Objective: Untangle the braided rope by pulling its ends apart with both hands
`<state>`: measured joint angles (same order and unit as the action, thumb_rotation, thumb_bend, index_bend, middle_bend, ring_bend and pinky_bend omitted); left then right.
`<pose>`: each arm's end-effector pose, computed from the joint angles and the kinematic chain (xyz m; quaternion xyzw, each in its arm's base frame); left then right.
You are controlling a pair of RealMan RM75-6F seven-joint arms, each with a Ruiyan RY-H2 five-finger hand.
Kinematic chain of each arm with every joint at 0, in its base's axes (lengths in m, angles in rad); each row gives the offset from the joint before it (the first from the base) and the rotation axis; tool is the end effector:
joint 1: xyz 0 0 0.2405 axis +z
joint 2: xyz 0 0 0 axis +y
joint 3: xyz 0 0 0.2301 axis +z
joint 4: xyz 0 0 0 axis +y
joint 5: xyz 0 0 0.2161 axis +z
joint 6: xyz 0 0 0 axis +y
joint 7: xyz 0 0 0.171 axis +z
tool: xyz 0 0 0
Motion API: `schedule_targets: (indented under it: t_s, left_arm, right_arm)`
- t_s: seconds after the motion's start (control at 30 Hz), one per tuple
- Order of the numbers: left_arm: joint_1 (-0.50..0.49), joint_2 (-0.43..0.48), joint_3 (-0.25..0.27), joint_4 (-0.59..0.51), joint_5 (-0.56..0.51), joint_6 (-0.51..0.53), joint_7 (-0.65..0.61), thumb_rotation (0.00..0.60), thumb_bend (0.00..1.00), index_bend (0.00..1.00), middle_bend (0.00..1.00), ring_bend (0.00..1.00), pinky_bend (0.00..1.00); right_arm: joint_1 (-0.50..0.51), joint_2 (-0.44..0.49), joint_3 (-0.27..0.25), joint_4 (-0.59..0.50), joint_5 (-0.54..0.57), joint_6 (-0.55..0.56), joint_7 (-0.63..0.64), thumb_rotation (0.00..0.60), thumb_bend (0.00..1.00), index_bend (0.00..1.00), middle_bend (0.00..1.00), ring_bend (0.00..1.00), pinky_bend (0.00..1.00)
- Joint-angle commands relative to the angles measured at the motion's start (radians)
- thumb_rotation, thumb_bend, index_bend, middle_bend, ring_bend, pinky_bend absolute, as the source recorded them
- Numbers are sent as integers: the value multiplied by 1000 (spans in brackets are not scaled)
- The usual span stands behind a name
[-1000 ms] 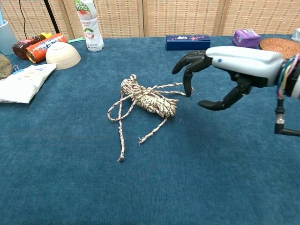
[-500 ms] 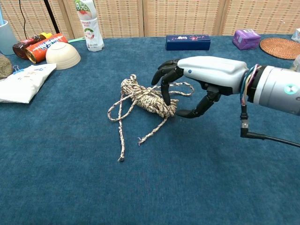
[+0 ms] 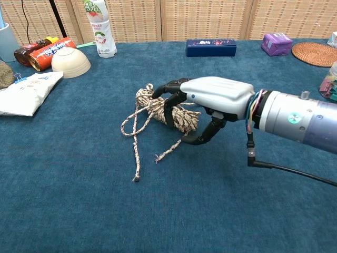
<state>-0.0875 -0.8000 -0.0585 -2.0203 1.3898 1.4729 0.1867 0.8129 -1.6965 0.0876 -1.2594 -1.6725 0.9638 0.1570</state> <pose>-0.2438 0.2022 0.1969 -0.5920 -0.3834 -0.3404 0.6218 -0.0679 -0.3128 -0.0859 0.8099 -0.3092 0.4530 0.2082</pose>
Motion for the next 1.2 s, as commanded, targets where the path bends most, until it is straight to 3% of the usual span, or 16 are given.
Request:
schedule_targets:
  t_s: [0.03,0.53,1.2]
  left_arm:
    - [5,5,3,0,2,5,-7,600,70,261,117,11,0]
    - [12,5,6,8,1,7,-15,600,70,261,117,11,0]
    - [13,10,6,14,9,7,-22,600,70,261,117,8,0]
  right_arm:
    - [12,-37,-3,40,3,7,-1,600,347,476,84,0,0]
    - [42,-88,-22,139,3,18,-13,600,347,458,75,0,0]
    - [95,-101,-44,178,14,-45,-44,600,346,462,75,0,0]
